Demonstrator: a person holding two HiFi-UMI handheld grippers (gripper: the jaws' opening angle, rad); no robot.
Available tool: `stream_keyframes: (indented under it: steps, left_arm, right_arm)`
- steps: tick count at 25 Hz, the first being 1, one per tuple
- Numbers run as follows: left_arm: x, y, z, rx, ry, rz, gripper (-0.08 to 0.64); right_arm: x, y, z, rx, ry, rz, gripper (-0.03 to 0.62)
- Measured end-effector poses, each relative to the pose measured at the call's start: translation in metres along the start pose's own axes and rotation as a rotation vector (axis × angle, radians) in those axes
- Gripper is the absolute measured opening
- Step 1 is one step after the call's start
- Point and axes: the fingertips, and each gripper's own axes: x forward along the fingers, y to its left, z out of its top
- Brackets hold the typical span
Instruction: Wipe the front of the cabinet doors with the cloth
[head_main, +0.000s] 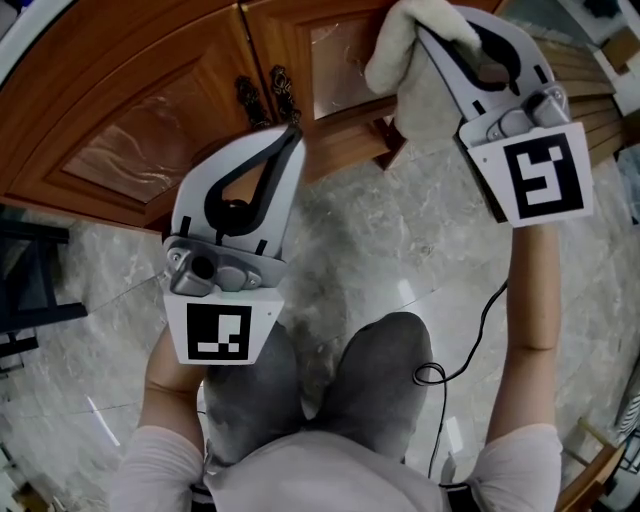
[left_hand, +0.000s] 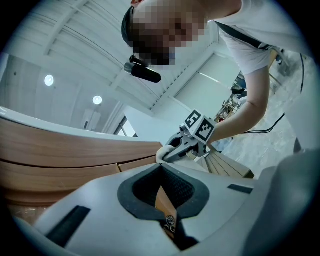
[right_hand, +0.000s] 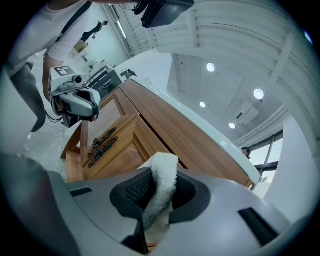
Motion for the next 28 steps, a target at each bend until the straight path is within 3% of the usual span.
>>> stream_keyframes:
  steps: [14,23,28]
  left_arm:
    - [-0.005,-0.002,0.007,0.013,0.006,0.019,0.018]
    - [-0.005,-0.006,0.013,0.018,0.005,0.027,0.018]
    - [-0.008,-0.006,0.012,0.016,0.011,0.036,0.018]
  right_arm:
    - [-0.011,-0.033,-0.02,-0.008,0.036,-0.046,0.075]
    - [-0.028,-0.068,-0.059,0.064,0.125,-0.139,0.075]
    - [-0.033,-0.07,-0.074,0.075,0.162,-0.147,0.075]
